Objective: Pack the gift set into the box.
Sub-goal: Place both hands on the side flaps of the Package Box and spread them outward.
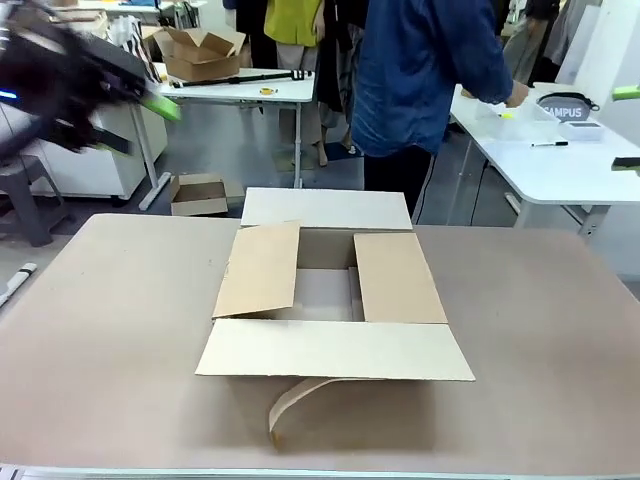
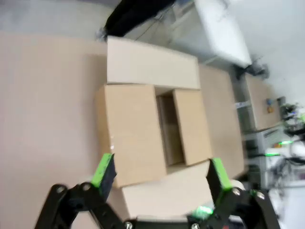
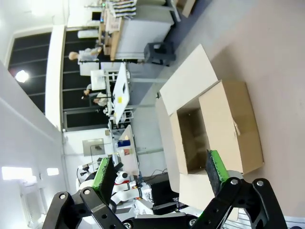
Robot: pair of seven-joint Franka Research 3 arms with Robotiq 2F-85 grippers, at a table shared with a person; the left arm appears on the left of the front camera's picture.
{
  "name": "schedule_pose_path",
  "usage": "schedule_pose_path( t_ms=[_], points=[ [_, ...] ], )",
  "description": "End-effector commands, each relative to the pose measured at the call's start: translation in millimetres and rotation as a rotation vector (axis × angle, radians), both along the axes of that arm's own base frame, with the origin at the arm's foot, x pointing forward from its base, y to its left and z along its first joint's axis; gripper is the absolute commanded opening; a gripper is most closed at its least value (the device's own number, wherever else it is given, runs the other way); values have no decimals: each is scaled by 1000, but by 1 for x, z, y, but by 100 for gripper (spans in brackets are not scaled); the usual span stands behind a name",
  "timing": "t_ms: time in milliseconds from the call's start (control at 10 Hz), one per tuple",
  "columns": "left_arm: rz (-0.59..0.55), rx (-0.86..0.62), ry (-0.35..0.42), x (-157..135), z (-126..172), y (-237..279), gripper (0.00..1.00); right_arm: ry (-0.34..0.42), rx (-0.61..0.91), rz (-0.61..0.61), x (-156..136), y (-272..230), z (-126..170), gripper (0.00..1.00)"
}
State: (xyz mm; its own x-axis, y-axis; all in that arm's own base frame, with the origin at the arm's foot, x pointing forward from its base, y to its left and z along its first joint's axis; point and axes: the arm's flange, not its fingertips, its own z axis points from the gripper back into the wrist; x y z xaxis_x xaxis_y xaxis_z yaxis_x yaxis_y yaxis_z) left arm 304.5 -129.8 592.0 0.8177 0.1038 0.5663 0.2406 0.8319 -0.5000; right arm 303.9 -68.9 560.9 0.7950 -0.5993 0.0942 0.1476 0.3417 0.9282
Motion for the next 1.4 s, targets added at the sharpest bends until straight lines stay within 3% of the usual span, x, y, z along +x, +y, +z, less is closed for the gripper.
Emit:
schedule_pose_path(
  t_ms=[0,100,200,400,500,600,900,1000,1100,1300],
  points=[
    [27,292,57,34,-13,-52,100,-14,20,-3,1,3,0,100],
    [3,332,62,43,-20,-79,100,-14,20,-3,1,3,0,100],
    [19,415,11,51,-34,-112,100,-14,20,-3,1,3,0,100],
    [-40,522,34,57,-73,-170,100,-14,20,-3,1,3,0,100],
    [-108,328,111,62,-65,-166,100,-14,20,-3,1,3,0,100],
    [-52,486,2,46,-71,-151,100,-14,20,-3,1,3,0,100],
    [-52,486,2,46,-71,-151,100,-14,20,-3,1,3,0,100],
    [-92,473,22,55,-72,-158,100,-14,20,-3,1,3,0,100],
    [-113,547,142,53,-72,-172,100,-14,20,-3,1,3,0,100],
    [-216,626,225,59,-80,-217,100,-14,20,-3,1,3,0,100]
  ],
)
